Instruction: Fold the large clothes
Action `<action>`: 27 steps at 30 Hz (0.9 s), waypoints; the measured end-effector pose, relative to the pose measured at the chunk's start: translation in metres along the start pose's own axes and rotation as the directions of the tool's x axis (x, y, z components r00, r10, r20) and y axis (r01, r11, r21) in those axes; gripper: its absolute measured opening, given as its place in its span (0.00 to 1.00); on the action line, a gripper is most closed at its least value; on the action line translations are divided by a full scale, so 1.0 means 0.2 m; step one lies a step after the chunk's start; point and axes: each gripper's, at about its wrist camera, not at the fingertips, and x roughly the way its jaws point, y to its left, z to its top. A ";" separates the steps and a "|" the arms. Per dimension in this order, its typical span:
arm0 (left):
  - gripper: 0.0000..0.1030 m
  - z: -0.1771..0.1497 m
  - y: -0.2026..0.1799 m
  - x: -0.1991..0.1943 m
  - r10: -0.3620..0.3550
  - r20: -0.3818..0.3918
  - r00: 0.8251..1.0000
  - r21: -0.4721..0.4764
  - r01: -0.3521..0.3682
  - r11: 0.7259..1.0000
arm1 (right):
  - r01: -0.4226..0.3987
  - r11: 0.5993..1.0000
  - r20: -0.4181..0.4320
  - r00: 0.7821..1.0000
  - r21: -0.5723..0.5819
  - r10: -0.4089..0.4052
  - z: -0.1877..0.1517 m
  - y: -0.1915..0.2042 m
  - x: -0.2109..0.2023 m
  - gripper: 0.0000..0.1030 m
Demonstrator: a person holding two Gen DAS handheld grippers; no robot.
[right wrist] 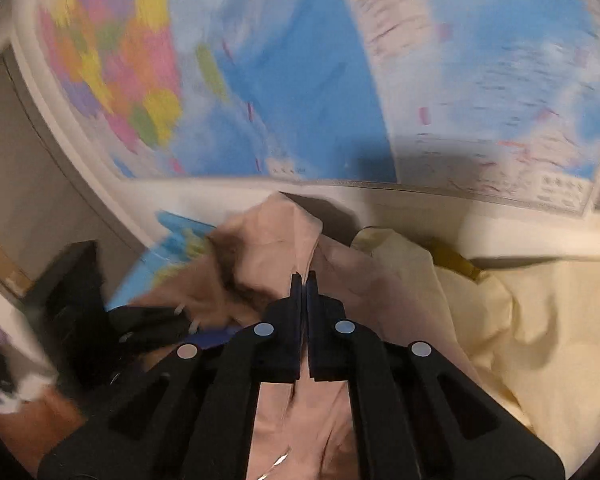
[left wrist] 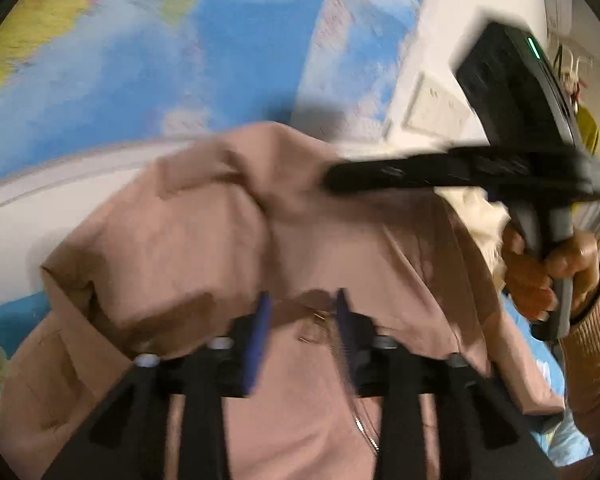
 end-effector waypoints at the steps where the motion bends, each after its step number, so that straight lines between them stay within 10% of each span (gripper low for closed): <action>1: 0.41 0.01 0.02 -0.01 -0.013 0.008 1.000 -0.013 0.013 1.000 | -0.013 1.000 0.010 1.000 0.014 0.013 -0.01 -0.03 -0.05 0.02; 7: 0.51 0.04 -0.04 0.17 -0.134 -0.084 0.987 0.004 0.135 0.991 | -0.056 0.996 -0.009 0.998 0.072 0.057 -0.05 -0.13 -0.10 0.02; 10: 0.34 0.04 -0.08 0.23 -0.095 -0.078 0.992 0.008 0.095 0.995 | 0.020 0.998 -0.040 0.999 0.057 -0.018 -0.04 -0.13 -0.07 0.07; 16: 0.21 -0.02 -0.09 0.10 -0.084 0.011 0.996 -0.021 0.084 0.996 | 0.209 0.967 0.043 0.978 -0.148 -0.205 0.08 0.11 -0.10 0.68; 25: 0.20 -0.11 -0.32 0.00 0.061 0.117 0.991 0.128 -0.076 0.989 | 0.271 0.893 -0.048 0.950 -0.360 -0.308 0.15 0.33 0.24 0.67; 26: 0.20 -0.12 -0.34 0.00 0.066 0.125 0.990 0.138 -0.083 0.987 | 0.288 0.878 -0.058 0.941 -0.381 -0.334 0.15 0.32 0.28 0.64; 27: 0.20 -0.12 -0.36 0.01 0.067 0.128 0.989 0.147 -0.086 0.985 | 0.322 0.859 -0.066 0.924 -0.399 -0.377 0.15 0.30 0.32 0.36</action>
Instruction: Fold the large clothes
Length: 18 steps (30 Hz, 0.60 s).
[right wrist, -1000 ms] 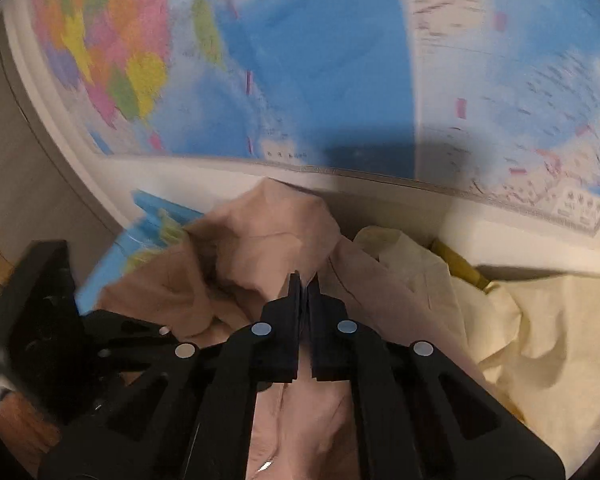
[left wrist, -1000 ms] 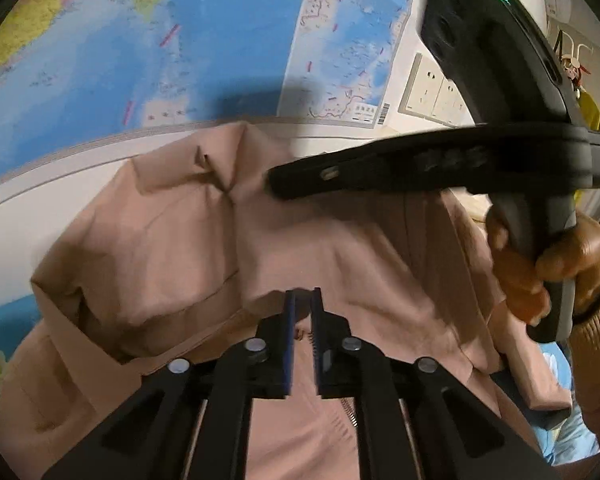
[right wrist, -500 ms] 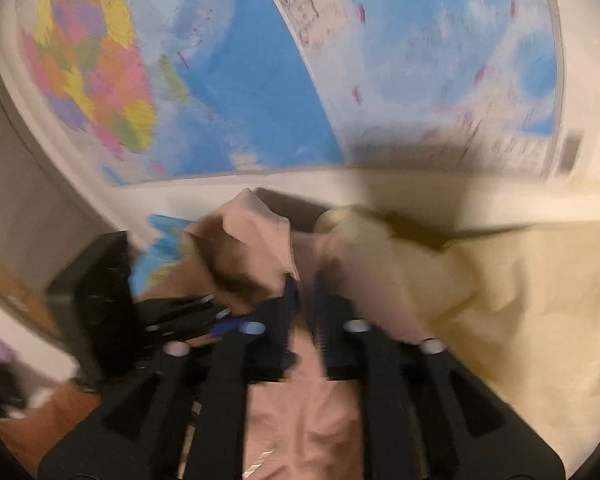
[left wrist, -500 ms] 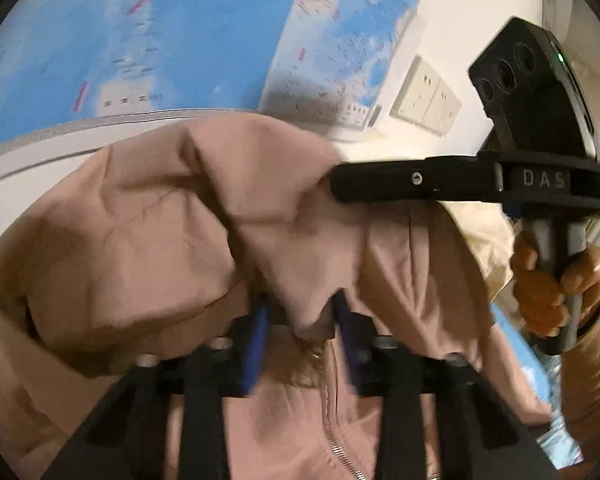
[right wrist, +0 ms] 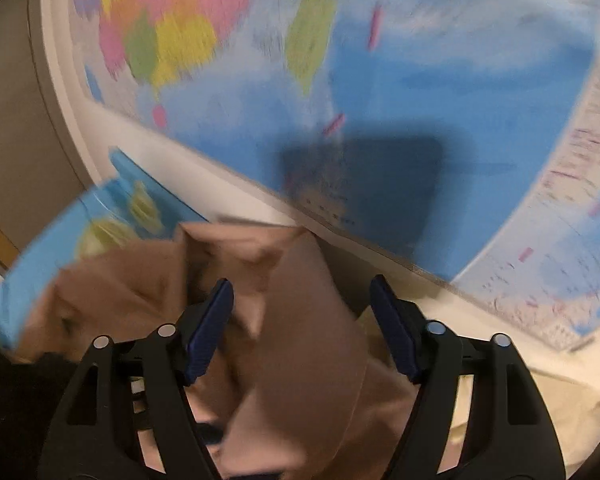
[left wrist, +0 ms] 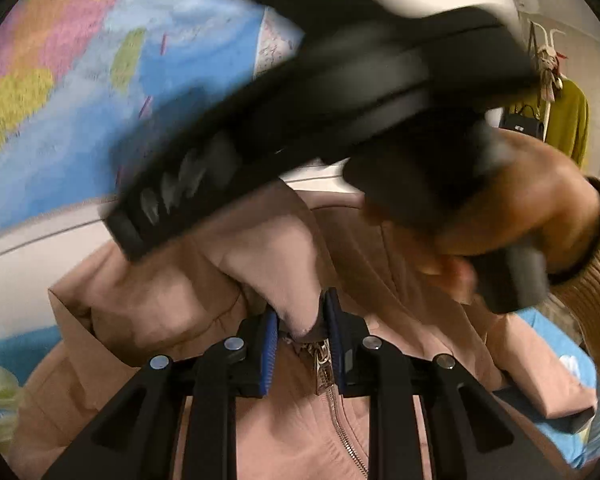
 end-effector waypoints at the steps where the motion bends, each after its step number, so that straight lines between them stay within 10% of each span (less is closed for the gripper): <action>1: 0.20 -0.01 -0.01 0.00 0.006 0.000 1.000 0.008 -0.006 1.000 | -0.025 1.000 -0.022 0.999 0.016 0.026 0.00 -0.02 0.02 0.23; 6: 0.27 -0.04 0.15 -0.10 -0.075 -0.011 0.997 -0.054 0.074 0.996 | -0.237 0.952 0.121 0.969 0.193 0.217 -0.02 -0.23 -0.11 0.05; 11: 0.30 -0.04 0.38 -0.21 0.057 0.013 0.998 -0.138 -0.055 0.989 | -0.392 0.879 0.260 0.909 0.271 0.326 -0.08 -0.38 -0.17 0.05; 18: 0.52 0.04 0.56 -0.29 0.225 0.056 0.973 -0.160 -0.213 0.964 | -0.404 0.857 0.241 0.910 0.321 0.338 -0.14 -0.43 -0.09 0.05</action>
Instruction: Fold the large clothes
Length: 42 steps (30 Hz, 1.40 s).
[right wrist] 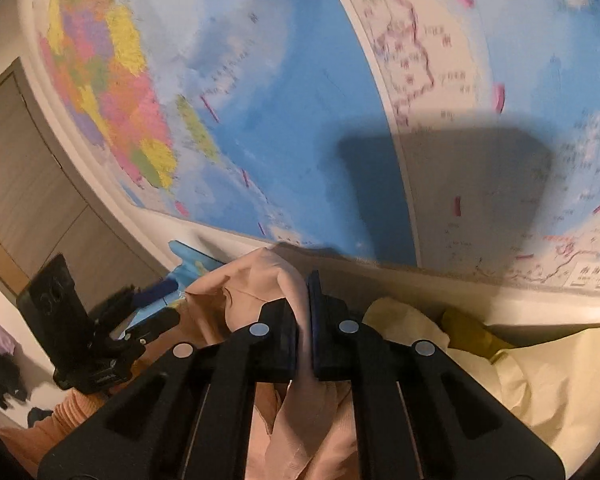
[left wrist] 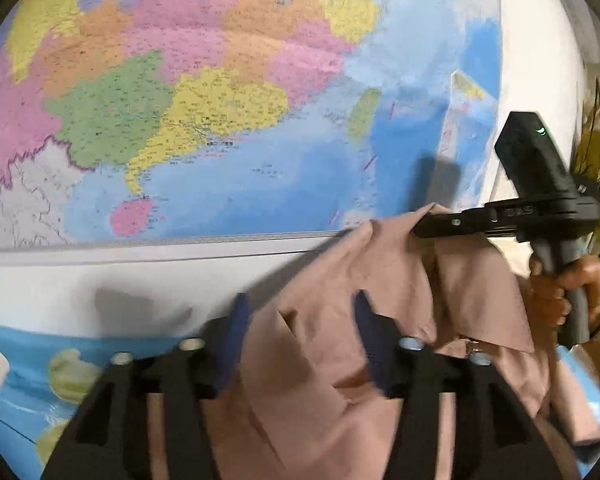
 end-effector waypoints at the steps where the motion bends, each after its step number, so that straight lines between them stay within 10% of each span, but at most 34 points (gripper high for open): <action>1: 0.52 0.00 -0.02 0.04 0.040 -0.025 0.999 0.038 -0.039 0.999 | 0.001 1.000 0.001 1.000 0.000 -0.001 -0.01 0.02 0.02 0.05; 3: 0.51 0.00 -0.07 0.15 0.092 -0.081 0.992 0.122 -0.081 0.989 | -0.006 1.000 0.003 1.000 -0.005 0.006 0.00 0.03 0.02 0.05; 5: 0.05 0.00 -0.11 0.27 0.142 -0.141 0.980 0.167 -0.117 0.979 | -0.012 1.000 0.004 1.000 -0.013 0.012 -0.01 0.05 0.02 0.05; 10: 0.04 0.10 0.13 0.29 0.082 -0.157 0.984 -0.092 -0.097 0.991 | -0.047 0.999 0.022 0.999 -0.019 0.048 -0.04 0.05 -0.03 0.05; 17: 0.03 0.14 0.04 0.34 0.100 -0.159 0.982 -0.072 -0.113 0.991 | -0.033 0.995 0.040 0.999 0.090 0.030 -0.02 -0.08 0.01 0.05; 21: 0.13 0.11 0.00 0.41 0.120 -0.190 0.974 -0.059 -0.133 0.989 | 0.046 0.983 0.001 0.999 0.179 -0.046 -0.04 -0.20 0.06 0.28; 23: 0.51 0.08 -0.04 0.37 0.121 -0.181 0.976 -0.033 -0.129 0.991 | 0.052 0.982 0.010 0.998 0.183 -0.055 -0.06 -0.21 0.04 0.32; 26: 0.62 0.01 -0.07 0.21 0.132 -0.125 0.983 0.037 -0.128 0.991 | 0.118 0.982 0.046 0.991 0.147 -0.126 -0.09 -0.16 -0.08 0.70; 35: 0.72 -0.18 -0.16 -0.25 0.144 -0.125 0.982 0.136 -0.127 0.983 | 0.203 0.979 0.173 0.964 0.027 -0.204 -0.49 0.01 -0.78 0.85; 42: 0.72 -0.39 -0.43 -0.34 -0.004 -0.182 0.983 0.166 0.035 0.985 | 0.374 0.921 -0.016 0.927 0.108 -0.374 -1.13 -0.12 -1.02 0.92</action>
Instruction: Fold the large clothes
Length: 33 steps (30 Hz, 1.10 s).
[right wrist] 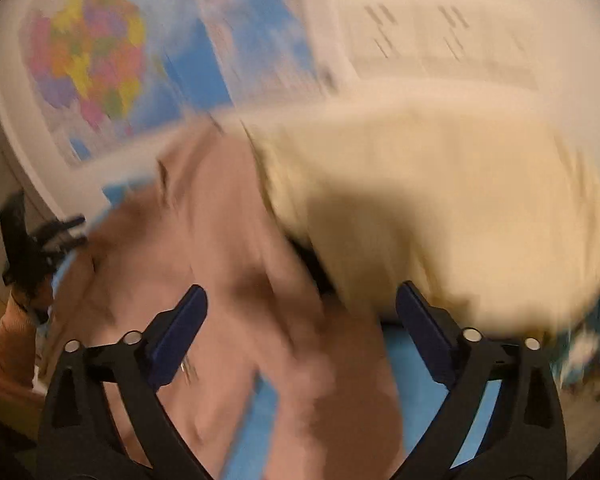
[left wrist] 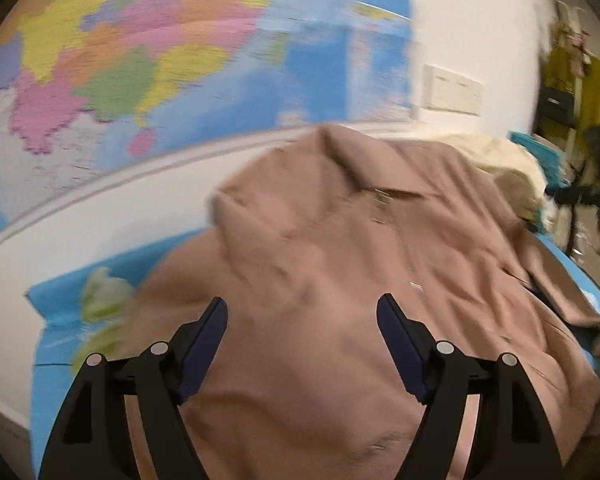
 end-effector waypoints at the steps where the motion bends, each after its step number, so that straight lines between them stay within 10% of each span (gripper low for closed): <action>1: 0.73 -0.01 -0.03 0.01 -0.014 -0.002 1.000 0.004 0.014 1.000 | 0.005 1.000 -0.017 1.000 0.029 -0.005 -0.07 -0.05 0.00 0.92; 8: 0.74 -0.08 -0.30 0.03 -0.107 -0.028 0.994 0.036 0.108 0.994 | -0.026 0.978 -0.126 0.991 0.206 0.053 -0.51 -0.34 0.01 0.91; 11: 0.75 -0.09 -0.35 0.02 -0.125 -0.029 0.992 0.034 0.125 0.992 | -0.081 0.977 -0.124 0.986 0.197 0.107 -0.59 -0.31 0.00 0.54; 13: 0.75 -0.10 -0.39 0.01 -0.127 -0.027 0.992 0.031 0.128 0.991 | -0.131 0.972 -0.107 0.982 0.197 0.155 -0.60 -0.30 -0.03 0.01; 25: 0.75 -0.09 -0.39 -0.13 -0.201 0.045 0.979 -0.018 0.201 0.979 | -0.398 0.908 0.114 0.904 -0.132 0.412 -0.11 0.34 -0.57 0.03; 33: 0.76 -0.16 -0.25 -0.27 -0.241 0.113 0.964 -0.067 0.250 0.966 | -0.547 0.798 -0.038 0.830 -0.254 0.557 0.07 0.87 -0.19 0.05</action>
